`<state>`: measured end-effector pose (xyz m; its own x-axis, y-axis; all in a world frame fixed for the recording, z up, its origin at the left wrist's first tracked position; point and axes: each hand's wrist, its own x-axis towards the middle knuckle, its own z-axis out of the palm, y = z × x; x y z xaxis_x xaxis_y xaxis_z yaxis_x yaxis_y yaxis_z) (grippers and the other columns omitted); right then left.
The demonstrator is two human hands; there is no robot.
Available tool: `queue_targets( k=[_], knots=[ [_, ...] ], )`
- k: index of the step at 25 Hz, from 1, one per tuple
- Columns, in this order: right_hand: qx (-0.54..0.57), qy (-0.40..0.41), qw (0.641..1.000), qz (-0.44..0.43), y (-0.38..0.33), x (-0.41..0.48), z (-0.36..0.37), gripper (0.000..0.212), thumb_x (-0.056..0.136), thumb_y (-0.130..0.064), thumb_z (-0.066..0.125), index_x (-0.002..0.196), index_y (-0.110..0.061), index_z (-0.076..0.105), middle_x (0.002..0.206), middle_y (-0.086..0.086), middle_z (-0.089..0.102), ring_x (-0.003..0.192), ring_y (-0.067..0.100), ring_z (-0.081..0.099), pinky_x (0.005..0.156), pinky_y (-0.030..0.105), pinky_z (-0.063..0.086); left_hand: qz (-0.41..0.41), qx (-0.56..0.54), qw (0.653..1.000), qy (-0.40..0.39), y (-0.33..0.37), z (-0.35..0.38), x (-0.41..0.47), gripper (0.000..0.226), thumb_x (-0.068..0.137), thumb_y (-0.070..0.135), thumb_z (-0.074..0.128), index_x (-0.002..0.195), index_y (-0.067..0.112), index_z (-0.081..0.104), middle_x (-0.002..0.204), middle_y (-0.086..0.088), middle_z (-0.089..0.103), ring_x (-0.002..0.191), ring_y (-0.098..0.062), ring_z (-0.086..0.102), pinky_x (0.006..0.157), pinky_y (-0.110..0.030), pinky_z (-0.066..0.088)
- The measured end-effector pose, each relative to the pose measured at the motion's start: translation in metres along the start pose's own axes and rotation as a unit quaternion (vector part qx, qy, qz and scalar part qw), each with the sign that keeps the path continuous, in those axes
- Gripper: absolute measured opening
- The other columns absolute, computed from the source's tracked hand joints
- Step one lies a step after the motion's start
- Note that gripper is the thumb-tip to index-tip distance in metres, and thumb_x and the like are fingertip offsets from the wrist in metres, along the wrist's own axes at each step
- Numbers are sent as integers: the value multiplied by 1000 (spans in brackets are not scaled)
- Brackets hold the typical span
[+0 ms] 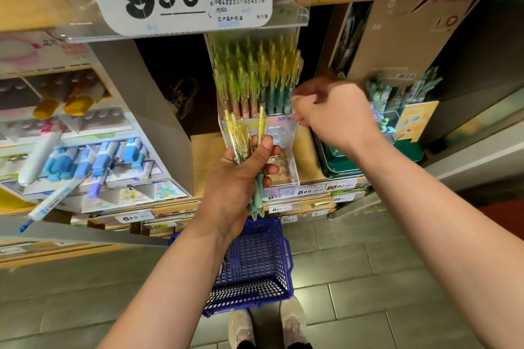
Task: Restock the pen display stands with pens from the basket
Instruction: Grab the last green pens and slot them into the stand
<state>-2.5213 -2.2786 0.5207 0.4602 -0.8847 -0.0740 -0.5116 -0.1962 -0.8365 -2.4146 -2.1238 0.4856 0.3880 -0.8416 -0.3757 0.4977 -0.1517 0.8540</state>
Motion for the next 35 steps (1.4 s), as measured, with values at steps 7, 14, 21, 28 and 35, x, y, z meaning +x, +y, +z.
queue_targets(
  k=[7, 14, 21, 28, 35],
  knots=[
    [179, -168, 968, 42, -3, -31, 10, 10, 89, -16, 75, 97, -22, 75, 86, -5, 78, 75, 5, 71, 70, 19, 54, -19, 5, 1000, -7, 0, 3, -5, 32, 91, 35, 67, 110, 9, 71, 93, -5, 75, 72, -13, 64, 61, -23, 53],
    [170, 78, 979, -86, -20, -1, -10, 19, 88, -8, 61, 100, -18, 74, 89, 1, 77, 86, 19, 74, 86, 43, 61, -62, -64, 994, 69, -3, -3, -4, 17, 98, 18, 66, 111, 10, 72, 69, 9, 70, 65, -15, 68, 64, -25, 59],
    [101, 112, 974, -171, -21, 15, 6, 15, 91, -19, 65, 103, -21, 73, 93, -5, 75, 86, 13, 74, 80, 43, 60, -72, -43, 996, 39, -8, -4, -6, 20, 99, 10, 63, 116, 1, 69, 77, -4, 65, 68, -13, 66, 69, -26, 60],
    [-63, 83, 975, -196, -20, 13, 22, 17, 92, -17, 69, 107, -17, 76, 93, 1, 76, 83, 16, 72, 80, 28, 57, -45, -83, 995, 6, -7, -6, -6, 20, 84, 16, 70, 101, 6, 63, 75, 0, 71, 75, -16, 73, 73, -27, 61],
    [-133, 80, 977, -145, -18, 6, 29, 16, 94, -27, 66, 106, -21, 75, 81, 9, 74, 74, 26, 68, 69, 35, 56, -31, -79, 996, -10, -6, -6, -7, 18, 83, 20, 68, 96, 8, 64, 85, -8, 72, 79, -20, 72, 73, -29, 60]
  ],
)
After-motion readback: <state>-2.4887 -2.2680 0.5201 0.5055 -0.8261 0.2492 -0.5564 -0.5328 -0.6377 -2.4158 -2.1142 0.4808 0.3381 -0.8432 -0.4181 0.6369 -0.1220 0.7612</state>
